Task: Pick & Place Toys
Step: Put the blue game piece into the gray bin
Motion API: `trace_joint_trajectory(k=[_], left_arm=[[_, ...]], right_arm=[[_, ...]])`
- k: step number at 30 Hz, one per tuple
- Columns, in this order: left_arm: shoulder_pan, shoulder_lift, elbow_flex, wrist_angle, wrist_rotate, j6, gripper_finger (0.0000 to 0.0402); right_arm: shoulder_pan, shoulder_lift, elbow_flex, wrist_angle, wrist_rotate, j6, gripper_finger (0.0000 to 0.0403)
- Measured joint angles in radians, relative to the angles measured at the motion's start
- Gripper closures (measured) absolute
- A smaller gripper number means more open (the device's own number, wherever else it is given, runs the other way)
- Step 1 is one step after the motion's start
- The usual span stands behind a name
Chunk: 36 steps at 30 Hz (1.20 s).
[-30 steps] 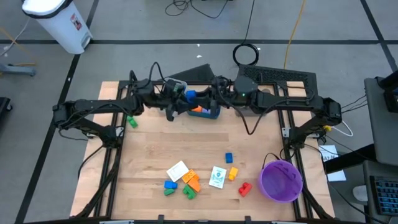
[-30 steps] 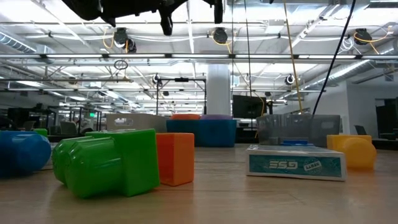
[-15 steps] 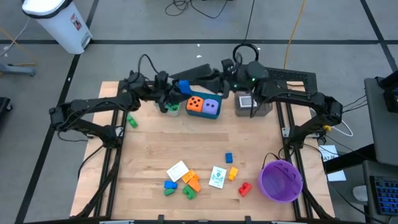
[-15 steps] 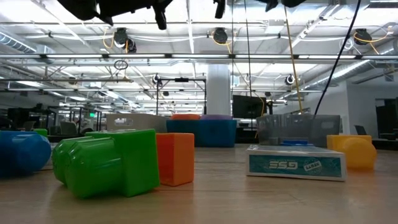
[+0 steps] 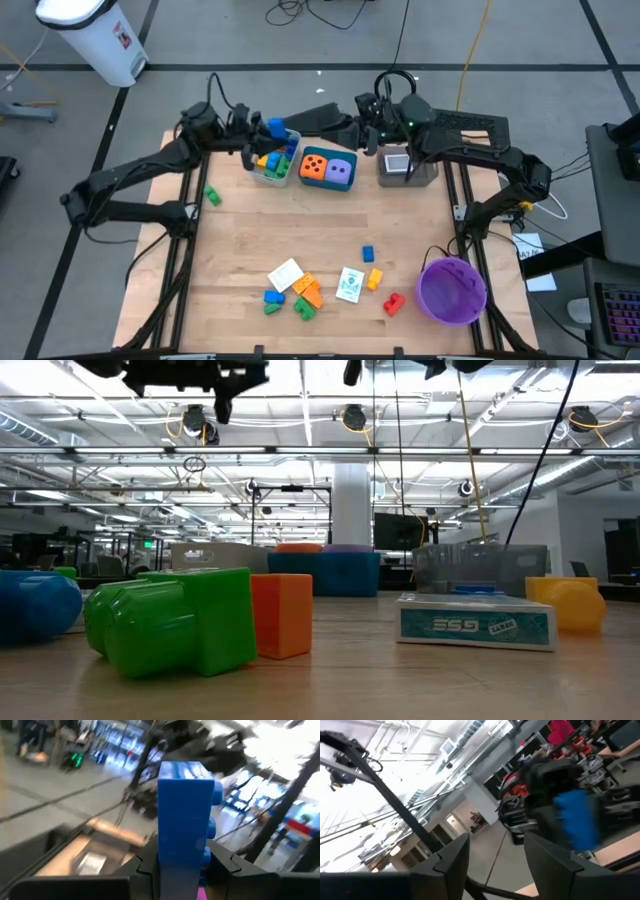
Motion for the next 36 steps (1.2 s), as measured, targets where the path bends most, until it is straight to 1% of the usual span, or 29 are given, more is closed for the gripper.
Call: trace_joint_trajectory(k=[3, 6, 9, 11, 13, 17, 20, 25, 30, 36], left_arm=[[0.025, -0.013, 0.000, -0.106, -0.025, 0.051, 0.0304], [0.045, -0.013, 0.000, -0.236, -0.072, 0.105, 0.0304], [0.054, -0.002, 0.000, -0.375, -0.140, 0.182, 0.0304], [0.051, 0.015, 0.000, -0.469, -0.197, 0.222, 0.0304], [0.050, 0.038, -0.001, -0.563, -0.252, 0.253, 0.0304], [0.051, 0.096, -0.001, -0.679, -0.321, 0.281, 0.0304], [0.048, 0.148, -0.001, -0.721, -0.341, 0.314, 0.0304], [0.035, 0.225, -0.001, -0.745, -0.342, 0.392, 0.0304], [0.037, 0.289, -0.001, -0.758, -0.344, 0.459, 0.0304], [0.040, 0.377, 0.000, -0.752, -0.369, 0.474, 0.0304]], right_arm=[[0.022, 0.000, 0.000, 0.000, 0.000, -0.001, 0.0224], [0.045, 0.000, 0.000, 0.000, 0.000, -0.009, 0.0230], [0.071, -0.015, 0.000, -0.048, 0.010, -0.076, 0.0238], [0.090, -0.021, 0.000, -0.109, 0.041, -0.154, 0.0244], [0.104, -0.037, -0.001, -0.223, 0.084, -0.237, 0.0249], [0.132, -0.047, 0.000, -0.457, 0.262, -0.420, 0.0259], [0.149, -0.050, -0.001, -0.618, 0.364, -0.490, 0.0261], [0.169, -0.054, -0.001, -0.764, 0.448, -0.526, 0.0261], [0.168, -0.053, 0.000, -0.788, 0.451, -0.521, 0.0261], [0.168, -0.053, 0.000, -0.791, 0.452, -0.520, 0.0262]])
